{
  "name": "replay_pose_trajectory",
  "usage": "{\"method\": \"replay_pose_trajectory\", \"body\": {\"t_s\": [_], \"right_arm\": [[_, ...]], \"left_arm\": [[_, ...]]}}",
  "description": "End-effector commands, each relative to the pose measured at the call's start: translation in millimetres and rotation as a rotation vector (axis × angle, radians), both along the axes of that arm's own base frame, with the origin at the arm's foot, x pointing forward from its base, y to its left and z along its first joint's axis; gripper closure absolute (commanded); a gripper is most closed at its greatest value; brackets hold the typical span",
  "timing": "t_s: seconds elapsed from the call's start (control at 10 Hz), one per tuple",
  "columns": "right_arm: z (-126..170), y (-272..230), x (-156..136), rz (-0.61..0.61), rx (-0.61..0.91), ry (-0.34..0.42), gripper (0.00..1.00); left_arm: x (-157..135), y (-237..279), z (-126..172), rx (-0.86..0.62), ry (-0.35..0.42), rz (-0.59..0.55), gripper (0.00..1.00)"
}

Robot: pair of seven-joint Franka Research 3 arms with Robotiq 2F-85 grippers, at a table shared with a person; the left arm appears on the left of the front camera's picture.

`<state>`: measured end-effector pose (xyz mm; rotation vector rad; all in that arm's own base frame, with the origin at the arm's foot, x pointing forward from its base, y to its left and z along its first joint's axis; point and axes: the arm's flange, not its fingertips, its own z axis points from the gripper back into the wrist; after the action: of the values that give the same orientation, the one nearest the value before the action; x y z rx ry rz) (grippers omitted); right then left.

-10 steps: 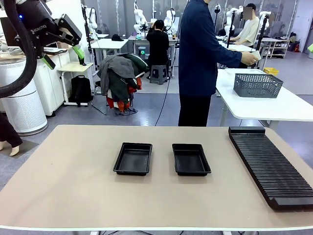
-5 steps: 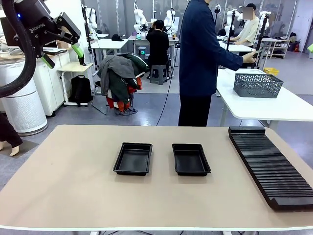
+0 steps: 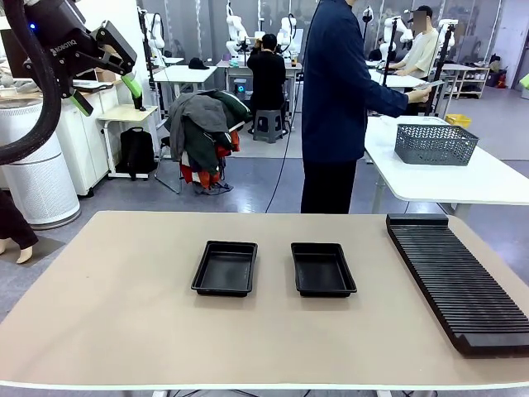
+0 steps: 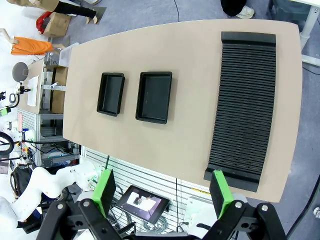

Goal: Inspect and transfer BCBs to ESD trays.
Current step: Pick up the Blank PCB from the PCB Rack and place it in the left ESD tray.

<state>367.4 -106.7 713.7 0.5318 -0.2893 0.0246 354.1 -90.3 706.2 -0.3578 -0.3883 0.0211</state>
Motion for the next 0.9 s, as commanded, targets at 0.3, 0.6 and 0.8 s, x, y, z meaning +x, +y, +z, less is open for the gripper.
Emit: {"method": "replay_pose_trajectory", "body": {"t_s": [0.3,0.6,0.8], "right_arm": [[0.3,0.0,-0.4,-0.001,0.0,-0.001,0.0],[0.3,0.0,-0.4,-0.001,0.0,-0.001,0.0],[0.3,0.0,-0.4,-0.001,0.0,-0.001,0.0]], "left_arm": [[0.4,-0.1,-0.4,0.003,0.002,0.005,0.0],[1.9,-0.8,-2.2,-0.008,0.052,-0.018,0.0],[4.6,-3.9,-6.0,-0.005,0.096,-0.022,0.0]]}}
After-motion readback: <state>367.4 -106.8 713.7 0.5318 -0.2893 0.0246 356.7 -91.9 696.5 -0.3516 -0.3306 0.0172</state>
